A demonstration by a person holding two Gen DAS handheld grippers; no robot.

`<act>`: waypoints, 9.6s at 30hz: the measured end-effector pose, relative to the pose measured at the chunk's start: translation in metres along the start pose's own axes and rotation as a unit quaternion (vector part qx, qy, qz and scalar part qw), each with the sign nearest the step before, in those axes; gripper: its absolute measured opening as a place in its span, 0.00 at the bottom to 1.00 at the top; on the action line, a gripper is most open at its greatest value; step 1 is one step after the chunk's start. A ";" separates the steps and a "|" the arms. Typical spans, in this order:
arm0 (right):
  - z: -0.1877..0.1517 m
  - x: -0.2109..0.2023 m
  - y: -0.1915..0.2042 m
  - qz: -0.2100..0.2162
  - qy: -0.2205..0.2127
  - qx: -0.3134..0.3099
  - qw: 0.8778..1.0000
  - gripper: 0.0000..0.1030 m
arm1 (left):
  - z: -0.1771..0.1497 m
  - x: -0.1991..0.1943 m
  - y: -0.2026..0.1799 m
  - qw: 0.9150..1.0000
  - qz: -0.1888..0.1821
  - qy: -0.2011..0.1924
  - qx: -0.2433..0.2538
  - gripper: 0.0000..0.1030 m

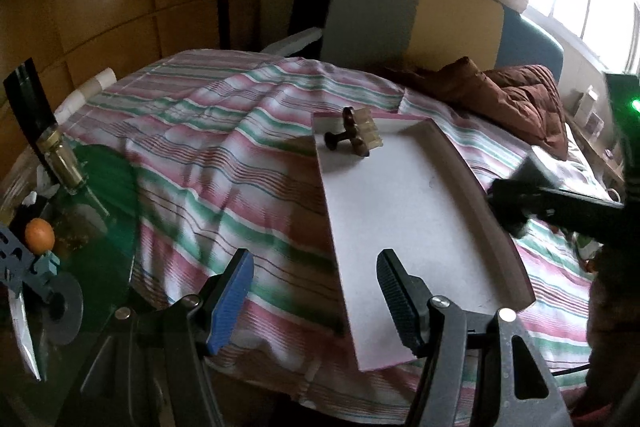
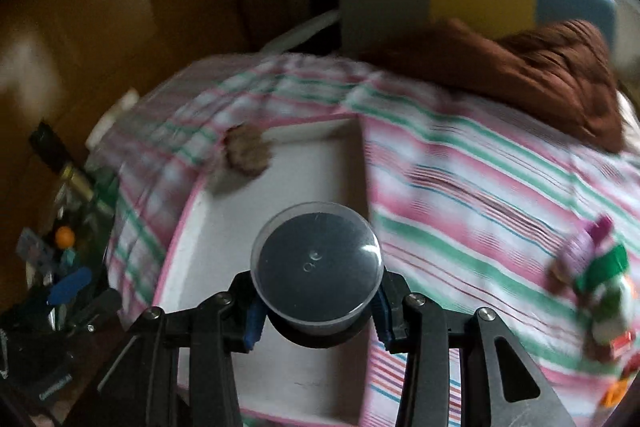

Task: Organize rigid objects
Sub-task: 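Carry the black container to the tray with the right tool, then set the black container upright in the tray and open the right tool, then move both tools back toward the remaining toys, then grasp the purple oval toy with the left tool while the right tool approaches the white-green bottle, then carry the purple toy to the tray with left tool while right tool grasps white-green bottle, then lower the purple oval toy into the tray and open the left tool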

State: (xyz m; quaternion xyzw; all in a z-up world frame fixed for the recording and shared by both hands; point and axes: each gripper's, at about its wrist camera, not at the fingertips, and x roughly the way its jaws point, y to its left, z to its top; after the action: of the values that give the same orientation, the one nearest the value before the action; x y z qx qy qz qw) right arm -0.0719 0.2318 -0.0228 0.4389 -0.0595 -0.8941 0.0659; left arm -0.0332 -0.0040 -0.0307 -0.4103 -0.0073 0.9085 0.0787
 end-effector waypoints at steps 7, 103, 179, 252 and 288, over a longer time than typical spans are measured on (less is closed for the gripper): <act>0.011 0.053 0.039 0.003 0.048 -0.040 0.998 0.43 | -0.001 0.005 0.011 1.000 0.001 0.008 -0.014 0.63; -0.120 -0.142 -0.343 -0.181 -0.085 0.434 0.878 0.80 | 0.008 0.006 -0.200 0.970 -0.152 0.020 0.190 0.57; -0.089 -0.088 -0.296 -0.108 -0.011 0.308 0.945 0.62 | -0.069 0.073 -0.293 0.939 -0.218 0.025 0.266 0.42; -0.088 -0.033 -0.263 -0.123 0.102 0.180 0.971 0.51 | 0.000 -0.005 -0.142 0.981 -0.152 -0.002 0.122 0.42; -0.080 -0.023 -0.251 -0.154 0.107 0.139 0.972 0.50 | 0.048 0.107 -0.052 0.997 0.034 0.037 0.052 0.41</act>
State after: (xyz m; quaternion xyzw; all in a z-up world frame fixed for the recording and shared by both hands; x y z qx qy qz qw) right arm -0.0109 0.4787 -0.0945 0.5405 -0.1077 -0.8244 -0.1288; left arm -0.1315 0.0661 -0.0748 -0.4393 0.0564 0.8939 0.0693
